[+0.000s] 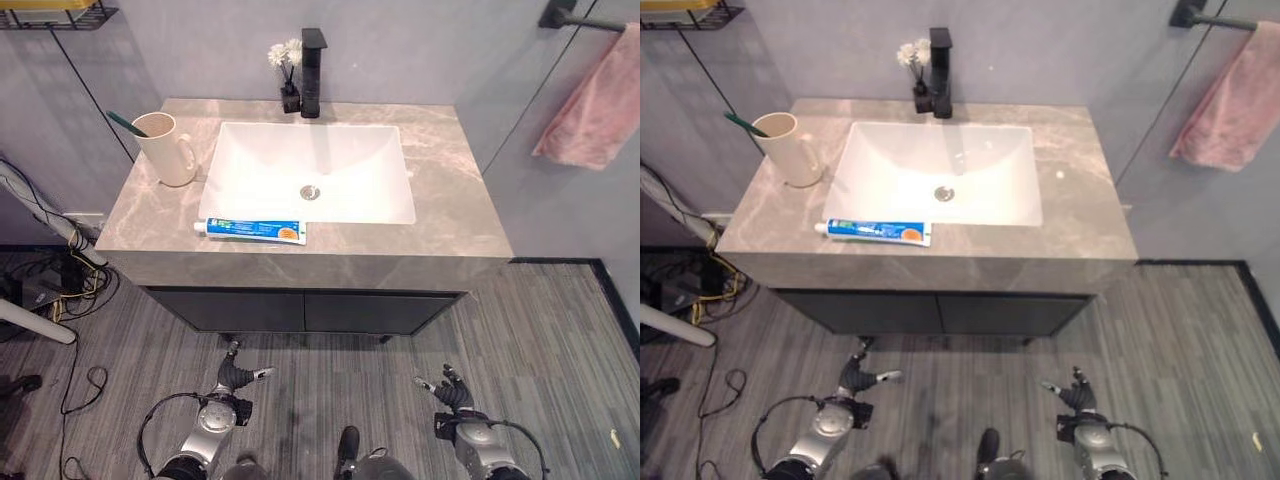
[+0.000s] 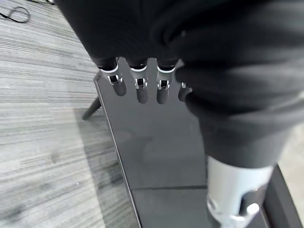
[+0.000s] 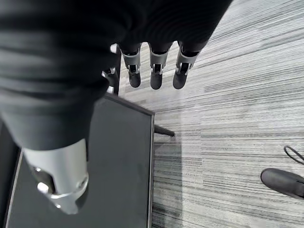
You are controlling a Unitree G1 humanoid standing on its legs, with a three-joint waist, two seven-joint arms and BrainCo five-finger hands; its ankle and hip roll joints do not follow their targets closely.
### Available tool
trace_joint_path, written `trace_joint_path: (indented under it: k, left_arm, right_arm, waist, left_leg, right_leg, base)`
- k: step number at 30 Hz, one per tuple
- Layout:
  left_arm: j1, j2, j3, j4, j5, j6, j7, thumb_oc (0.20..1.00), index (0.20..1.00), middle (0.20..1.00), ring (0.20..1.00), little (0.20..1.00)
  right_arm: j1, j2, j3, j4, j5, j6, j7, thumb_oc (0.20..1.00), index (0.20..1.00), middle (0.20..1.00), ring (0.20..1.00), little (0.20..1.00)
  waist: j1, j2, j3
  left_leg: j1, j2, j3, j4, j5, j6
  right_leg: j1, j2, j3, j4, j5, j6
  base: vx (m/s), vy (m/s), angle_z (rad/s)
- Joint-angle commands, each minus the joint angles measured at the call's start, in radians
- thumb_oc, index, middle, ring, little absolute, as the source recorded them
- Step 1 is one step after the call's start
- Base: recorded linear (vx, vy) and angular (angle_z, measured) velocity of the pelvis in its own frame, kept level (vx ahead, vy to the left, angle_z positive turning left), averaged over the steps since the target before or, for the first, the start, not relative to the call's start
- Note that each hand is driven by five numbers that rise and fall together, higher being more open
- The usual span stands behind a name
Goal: Put brush and paste in cup on sink, flatten towel.
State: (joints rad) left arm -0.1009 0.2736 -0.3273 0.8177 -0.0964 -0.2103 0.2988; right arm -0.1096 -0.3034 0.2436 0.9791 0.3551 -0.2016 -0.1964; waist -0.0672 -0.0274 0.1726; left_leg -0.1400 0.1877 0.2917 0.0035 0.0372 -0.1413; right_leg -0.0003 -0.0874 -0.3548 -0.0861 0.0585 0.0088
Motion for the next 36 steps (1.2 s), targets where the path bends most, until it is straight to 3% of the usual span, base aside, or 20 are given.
trace_joint_path:
  k: [1,7,8,9,12,15,18,21,23,24,26,30,36]
  left_arm:
    - [0.059,0.075,0.02,-0.087,0.064,-0.039,-0.01,1.0,1.0,1.0,1.0,1.0]
    - [0.101,0.113,0.026,-0.122,0.086,-0.043,-0.028,1.0,1.0,1.0,1.0,1.0]
    - [0.109,0.127,0.027,-0.139,0.096,-0.042,-0.033,1.0,1.0,1.0,1.0,1.0]
    - [0.153,0.167,0.026,-0.207,0.12,-0.047,-0.062,1.0,1.0,1.0,1.0,1.0]
    - [0.222,0.235,0.018,-0.267,0.166,-0.063,-0.106,1.0,1.0,1.0,1.0,1.0]
    - [0.257,0.263,0.005,-0.246,0.205,-0.087,-0.112,1.0,1.0,1.0,1.0,1.0]
    - [0.265,0.249,0.027,-0.207,0.154,-0.103,-0.088,1.0,1.0,1.0,1.0,1.0]
    - [0.259,0.255,0.029,-0.206,0.144,-0.115,-0.07,1.0,1.0,1.0,1.0,1.0]
    - [0.251,0.265,0.027,-0.211,0.148,-0.117,-0.061,1.0,1.0,1.0,1.0,1.0]
    - [0.252,0.286,0.006,-0.233,0.192,-0.134,-0.055,1.0,1.0,1.0,1.0,1.0]
    - [0.268,0.294,0.017,-0.262,0.198,-0.142,-0.049,1.0,1.0,1.0,1.0,1.0]
    - [0.372,0.39,0.113,-0.45,0.202,-0.204,0.025,1.0,1.0,1.0,1.0,1.0]
    - [0.485,0.475,0.264,-0.7,0.191,-0.246,0.069,1.0,1.0,1.0,1.0,1.0]
  right_arm:
    - [-0.009,-0.016,-0.001,-0.035,-0.037,-0.042,-0.002,1.0,1.0,1.0,1.0,1.0]
    - [-0.032,0.005,-0.012,-0.036,-0.042,-0.037,0.009,1.0,1.0,1.0,1.0,1.0]
    - [-0.037,0.007,-0.011,-0.038,-0.044,-0.037,0.012,1.0,1.0,1.0,1.0,1.0]
    - [-0.043,0.007,-0.007,-0.056,-0.057,-0.037,0.02,1.0,1.0,1.0,1.0,1.0]
    - [-0.047,0.001,-0.001,-0.065,-0.07,-0.038,0.04,1.0,1.0,1.0,1.0,1.0]
    - [-0.068,0.005,0.013,-0.022,-0.084,-0.038,0.041,1.0,1.0,1.0,1.0,1.0]
    - [-0.104,0.01,0.035,-0.007,-0.086,-0.043,0.029,1.0,1.0,1.0,1.0,1.0]
    - [-0.111,0.003,0.037,-0.018,-0.086,-0.047,0.02,1.0,1.0,1.0,1.0,1.0]
    - [-0.101,0.001,0.032,-0.031,-0.084,-0.047,0.019,1.0,1.0,1.0,1.0,1.0]
    - [-0.106,-0.007,0.032,-0.008,-0.088,-0.049,0.016,1.0,1.0,1.0,1.0,1.0]
    - [-0.101,-0.027,0.02,-0.013,-0.082,-0.054,0.016,1.0,1.0,1.0,1.0,1.0]
    - [-0.069,-0.072,-0.054,0.045,-0.025,-0.076,-0.007,1.0,1.0,1.0,1.0,1.0]
    - [-0.058,-0.084,-0.104,0.138,0.01,-0.077,-0.006,1.0,1.0,1.0,1.0,1.0]
  waist:
    - [0.045,-0.001,-0.028]
    - [0.057,0.002,-0.023]
    - [0.06,0.003,-0.018]
    - [0.066,0.012,-0.006]
    - [0.066,0.025,0.007]
    - [0.089,0.011,-0.008]
    - [0.116,-0.001,-0.005]
    - [0.136,-0.011,0.01]
    - [0.142,-0.028,0.011]
    - [0.167,-0.05,0.008]
    - [0.177,-0.053,0.001]
    - [0.235,-0.036,-0.001]
    - [0.283,-0.008,-0.004]
  left_leg:
    - [-0.013,-0.067,-0.094,0.015,0.075,0.029]
    - [0.022,-0.123,-0.09,0.048,0.005,0.1]
    - [0.03,-0.13,-0.083,0.048,-0.003,0.113]
    - [0.053,-0.142,-0.069,0.038,-0.014,0.134]
    - [0.099,-0.145,-0.07,-0.012,-0.007,0.145]
    - [0.125,-0.139,-0.066,-0.068,-0.002,0.129]
    - [0.115,-0.102,-0.102,-0.081,0.007,0.098]
    - [0.109,-0.074,-0.124,-0.074,0.008,0.08]
    - [0.1,-0.079,-0.135,-0.06,0.003,0.076]
    - [0.105,-0.08,-0.15,-0.074,0.006,0.064]
    - [0.098,-0.081,-0.161,-0.081,0.013,0.06]
    - [0.059,-0.06,-0.223,-0.078,0.035,0.033]
    - [0.042,-0.049,-0.272,-0.068,0.042,0.019]
  right_leg:
    - [0.007,-0.056,0.079,0.083,-0.028,0.141]
    - [-0.016,-0.102,0.143,0.242,-0.051,0.159]
    - [-0.042,-0.111,0.149,0.3,-0.039,0.164]
    - [-0.091,-0.141,0.132,0.41,0.025,0.188]
    - [-0.145,-0.135,0.125,0.493,0.065,0.201]
    - [-0.112,-0.21,0.061,0.327,0.129,0.215]
    - [-0.133,-0.266,0.093,0.15,0.239,0.249]
    - [-0.14,-0.276,0.087,0.101,0.288,0.253]
    - [-0.124,-0.271,0.093,0.107,0.262,0.253]
    - [-0.096,-0.249,0.049,0.093,0.258,0.253]
    - [-0.082,-0.243,0.021,0.078,0.252,0.253]
    - [-0.019,-0.225,-0.084,0.033,0.196,0.253]
    - [0.019,-0.212,-0.131,0.026,0.143,0.253]
  base:
    - [0.26,0.162,-0.51]
    - [0.2,0.22,-0.31]
    - [0.17,0.318,-0.22]
    - [0.11,0.241,-0.26]
    - [0.16,0.213,-0.28]
    - [0.12,-0.08,-0.15]
    - [0.07,-0.231,0.0]
    - [0.02,-0.183,0.32]
    - [0.03,-0.162,0.55]
    - [0.05,-0.182,0.72]
    - [0.06,-0.183,0.25]
    - [0.04,-0.187,0.32]
    - [0.04,-0.091,0.34]
